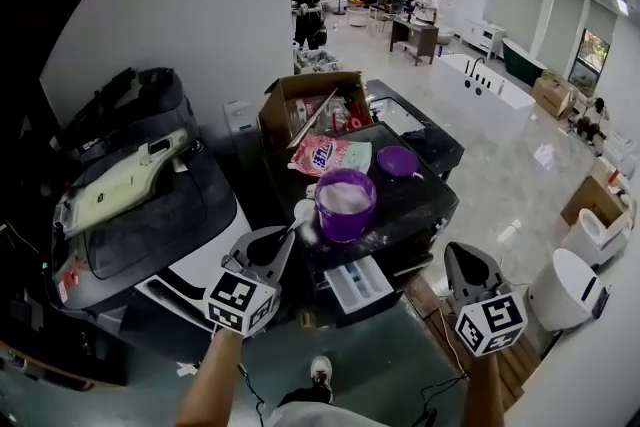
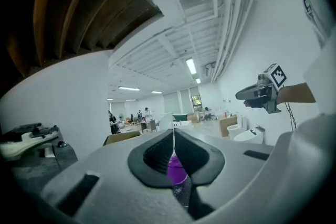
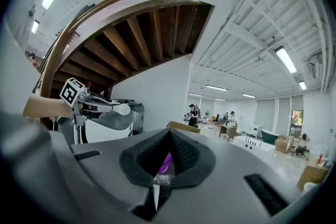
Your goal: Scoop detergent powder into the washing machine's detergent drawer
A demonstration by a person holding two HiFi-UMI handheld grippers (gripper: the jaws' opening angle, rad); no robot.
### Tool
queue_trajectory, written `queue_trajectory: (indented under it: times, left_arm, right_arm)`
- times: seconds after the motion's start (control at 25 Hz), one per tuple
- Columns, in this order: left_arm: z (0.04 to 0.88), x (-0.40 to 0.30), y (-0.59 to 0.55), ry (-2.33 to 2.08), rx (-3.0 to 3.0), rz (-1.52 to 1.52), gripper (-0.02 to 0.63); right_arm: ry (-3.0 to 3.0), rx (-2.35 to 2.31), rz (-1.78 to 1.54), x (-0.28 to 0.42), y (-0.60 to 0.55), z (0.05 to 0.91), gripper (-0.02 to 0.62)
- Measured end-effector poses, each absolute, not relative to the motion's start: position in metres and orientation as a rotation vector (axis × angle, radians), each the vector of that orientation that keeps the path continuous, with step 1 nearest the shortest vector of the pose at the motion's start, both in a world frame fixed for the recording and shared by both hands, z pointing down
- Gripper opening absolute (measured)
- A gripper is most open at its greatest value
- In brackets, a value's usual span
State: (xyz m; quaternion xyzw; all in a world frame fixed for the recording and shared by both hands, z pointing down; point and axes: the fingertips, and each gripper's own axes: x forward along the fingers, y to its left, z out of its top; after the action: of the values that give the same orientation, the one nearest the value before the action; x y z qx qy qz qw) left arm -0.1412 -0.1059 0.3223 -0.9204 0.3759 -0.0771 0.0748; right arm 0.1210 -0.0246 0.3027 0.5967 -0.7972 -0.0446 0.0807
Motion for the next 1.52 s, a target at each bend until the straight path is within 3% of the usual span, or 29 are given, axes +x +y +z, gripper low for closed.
queue_trajectory:
  times: [0.84, 1.52]
  left_arm:
    - [0.373, -0.131, -0.234, 1.024, -2.896, -0.339, 0.014]
    - [0.410, -0.062, -0.278, 0.888, -2.747, -0.792, 0.014]
  right_arm:
    - [-2.301, 1.728, -0.054, 0.097, -0.150, 0.331, -0.005]
    - [-2.402, 1.512, 0.035, 0.114, -0.231, 0.374, -0.003]
